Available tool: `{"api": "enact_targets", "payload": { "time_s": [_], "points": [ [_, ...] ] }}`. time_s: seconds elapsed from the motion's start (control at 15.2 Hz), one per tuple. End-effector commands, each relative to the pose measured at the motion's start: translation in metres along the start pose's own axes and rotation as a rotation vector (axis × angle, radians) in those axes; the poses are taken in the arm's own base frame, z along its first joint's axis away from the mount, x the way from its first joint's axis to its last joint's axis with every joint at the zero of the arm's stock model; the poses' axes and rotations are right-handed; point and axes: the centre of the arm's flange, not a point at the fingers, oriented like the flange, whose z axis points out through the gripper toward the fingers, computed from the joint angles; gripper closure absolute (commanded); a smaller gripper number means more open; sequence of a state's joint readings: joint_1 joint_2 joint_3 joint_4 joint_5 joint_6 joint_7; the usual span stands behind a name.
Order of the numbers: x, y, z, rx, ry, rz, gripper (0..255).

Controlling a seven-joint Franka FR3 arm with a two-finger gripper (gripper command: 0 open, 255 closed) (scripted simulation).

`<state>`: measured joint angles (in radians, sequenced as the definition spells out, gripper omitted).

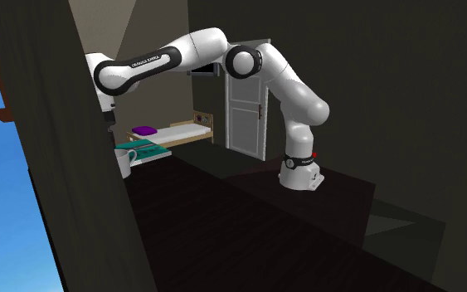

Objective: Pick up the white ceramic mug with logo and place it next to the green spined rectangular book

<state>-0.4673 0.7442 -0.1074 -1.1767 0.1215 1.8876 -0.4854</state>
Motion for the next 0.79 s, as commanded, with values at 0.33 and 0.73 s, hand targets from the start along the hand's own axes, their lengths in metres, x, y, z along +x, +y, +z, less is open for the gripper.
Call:
{"api": "enact_targets", "payload": {
  "time_s": [0.33, 0.73],
  "points": [
    [0.0, 0.0, -0.05, 0.0, 0.0, 0.0, 0],
    [0.0, 0.0, -0.05, 0.0, 0.0, 0.0, 0]
  ]
}}
